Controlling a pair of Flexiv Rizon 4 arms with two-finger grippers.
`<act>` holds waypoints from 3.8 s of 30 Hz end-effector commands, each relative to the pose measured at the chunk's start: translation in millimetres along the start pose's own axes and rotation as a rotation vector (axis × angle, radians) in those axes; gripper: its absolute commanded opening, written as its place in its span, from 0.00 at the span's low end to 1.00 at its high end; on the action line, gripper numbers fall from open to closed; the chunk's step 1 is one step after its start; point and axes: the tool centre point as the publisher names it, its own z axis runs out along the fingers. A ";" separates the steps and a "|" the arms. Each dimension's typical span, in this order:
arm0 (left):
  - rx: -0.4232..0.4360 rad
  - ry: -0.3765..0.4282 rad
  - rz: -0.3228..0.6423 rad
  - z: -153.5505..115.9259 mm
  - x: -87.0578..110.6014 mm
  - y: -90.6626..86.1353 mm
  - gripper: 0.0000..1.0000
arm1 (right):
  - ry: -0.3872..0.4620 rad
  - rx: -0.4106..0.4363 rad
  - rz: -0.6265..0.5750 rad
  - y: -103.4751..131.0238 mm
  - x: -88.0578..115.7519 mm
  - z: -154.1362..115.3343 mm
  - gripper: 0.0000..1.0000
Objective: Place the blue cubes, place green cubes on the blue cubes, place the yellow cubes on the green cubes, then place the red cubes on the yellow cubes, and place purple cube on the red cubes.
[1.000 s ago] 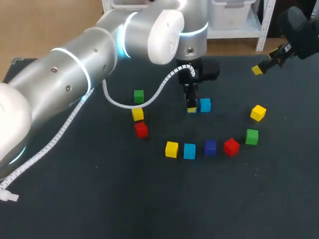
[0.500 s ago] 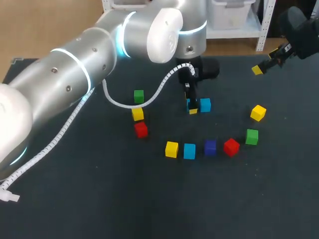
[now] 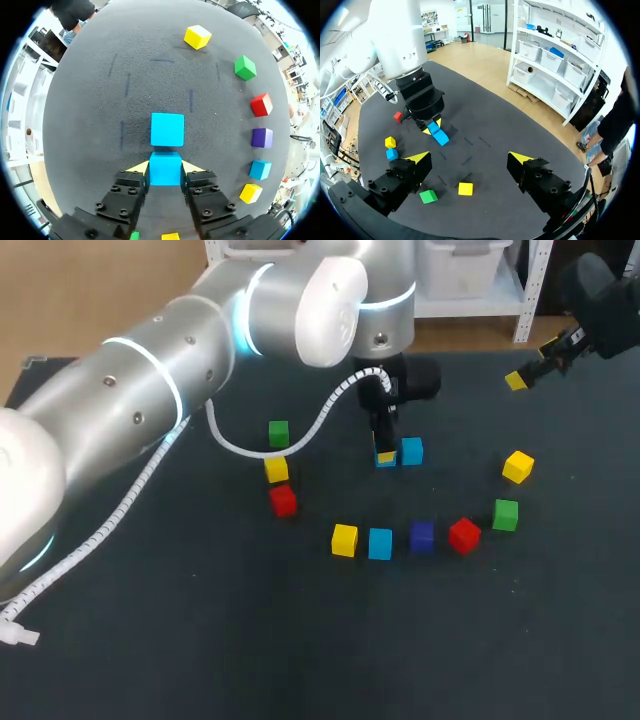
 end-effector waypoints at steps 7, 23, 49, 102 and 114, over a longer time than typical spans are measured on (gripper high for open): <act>0.028 -0.012 -0.014 -2.6 -1.3 -2.5 1.00 | -0.002 0.000 -0.001 0.1 0.5 0.1 1.00; -0.036 -0.089 -0.078 -41.1 18.6 -7.2 1.00 | -0.002 0.000 -0.001 0.1 0.5 0.1 1.00; -0.160 -0.087 -0.094 -62.5 55.0 -131.7 1.00 | -0.002 0.000 -0.001 0.1 0.5 0.1 1.00; -0.039 0.010 0.104 5.5 34.5 -165.1 0.00 | -0.002 0.000 -0.001 0.1 0.5 0.1 1.00; -0.075 -0.015 0.084 -30.3 49.4 -140.3 0.00 | -0.002 0.000 -0.001 0.1 0.5 0.1 1.00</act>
